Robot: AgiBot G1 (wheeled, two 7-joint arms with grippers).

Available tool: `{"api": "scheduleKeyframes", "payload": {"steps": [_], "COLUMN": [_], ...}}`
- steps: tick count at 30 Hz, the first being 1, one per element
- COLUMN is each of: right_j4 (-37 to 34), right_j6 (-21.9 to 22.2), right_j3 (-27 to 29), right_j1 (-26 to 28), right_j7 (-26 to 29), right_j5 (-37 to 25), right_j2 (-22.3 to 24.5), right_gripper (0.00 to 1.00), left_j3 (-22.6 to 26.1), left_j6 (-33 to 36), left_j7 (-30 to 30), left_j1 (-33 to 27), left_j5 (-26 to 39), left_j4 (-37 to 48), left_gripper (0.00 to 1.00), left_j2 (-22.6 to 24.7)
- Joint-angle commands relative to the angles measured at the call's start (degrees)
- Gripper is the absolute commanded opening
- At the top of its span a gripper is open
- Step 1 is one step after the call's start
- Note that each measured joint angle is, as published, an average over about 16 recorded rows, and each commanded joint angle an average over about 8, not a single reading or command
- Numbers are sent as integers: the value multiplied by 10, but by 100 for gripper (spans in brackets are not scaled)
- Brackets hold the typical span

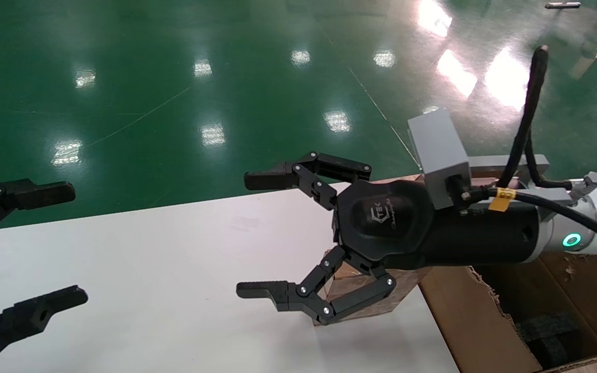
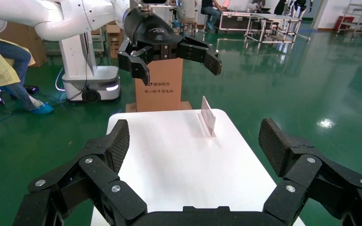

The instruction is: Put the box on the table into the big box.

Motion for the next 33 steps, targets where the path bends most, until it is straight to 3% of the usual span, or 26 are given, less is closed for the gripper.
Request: {"api": "scheduleKeyframes", "payload": {"steps": [1,16,18,24,25,26,33], "right_j4": [0,0,0,-6,-8,-12,-55], "right_j6": [0,0,0,-5,-7,-9,-37], "right_j3": [0,0,0,-4,-5,-7,-24], "right_j1": [0,0,0,7,10,13,39], "right_j7": [0,0,0,-7,-9,-11,-46], "right_j5": [0,0,-1,-18,-23,-28,-72], "right_j2": [0,0,0,6,7,8,18], "right_gripper": [100,100,100,100,100,100,100], "left_j3": [0,0,0,0,0,0,0], "left_j6": [0,0,0,0,0,0,0], "left_j7": [0,0,0,0,0,0,0], "left_j1": [0,0,0,0,0,0,0], "left_j5": [0,0,0,0,0,0,0], "left_j4": [0,0,0,0,0,0,0], "left_gripper": [100,100,87,12,4,0,0], "left_j2": [0,0,0,0,0,0,0]}}
